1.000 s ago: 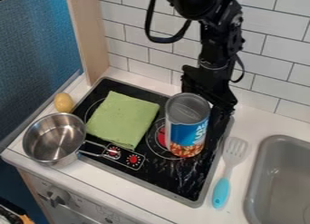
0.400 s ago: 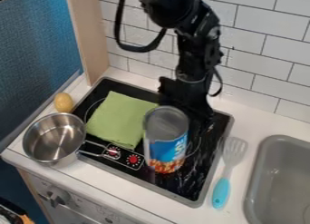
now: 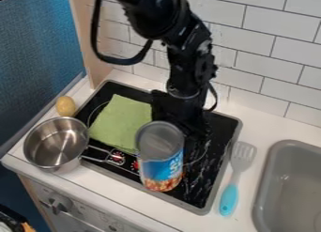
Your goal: Move the can at the lower side of the burner
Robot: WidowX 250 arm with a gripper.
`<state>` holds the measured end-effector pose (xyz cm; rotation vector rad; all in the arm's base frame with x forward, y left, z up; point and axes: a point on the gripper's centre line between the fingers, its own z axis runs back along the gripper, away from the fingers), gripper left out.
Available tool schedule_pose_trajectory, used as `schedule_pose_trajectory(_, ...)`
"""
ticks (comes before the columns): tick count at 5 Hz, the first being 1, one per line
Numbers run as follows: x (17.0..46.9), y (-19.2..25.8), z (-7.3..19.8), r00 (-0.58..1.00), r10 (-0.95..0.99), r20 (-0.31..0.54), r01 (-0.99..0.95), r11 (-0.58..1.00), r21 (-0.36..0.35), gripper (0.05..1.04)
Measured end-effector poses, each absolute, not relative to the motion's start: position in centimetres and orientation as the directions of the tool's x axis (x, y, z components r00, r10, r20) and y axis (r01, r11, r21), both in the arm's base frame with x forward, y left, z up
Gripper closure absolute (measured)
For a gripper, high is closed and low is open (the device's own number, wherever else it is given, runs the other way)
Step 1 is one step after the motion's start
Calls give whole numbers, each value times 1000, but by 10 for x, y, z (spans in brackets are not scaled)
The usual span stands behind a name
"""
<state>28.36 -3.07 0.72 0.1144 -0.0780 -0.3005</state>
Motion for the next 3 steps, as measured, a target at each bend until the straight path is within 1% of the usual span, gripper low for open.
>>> schedule_pose_trajectory(1,273,-26,7,958,-284,50,275,951,139,84)
schedule_pose_trajectory(3,274,-21,7,959,-278,51,267,952,150,84)
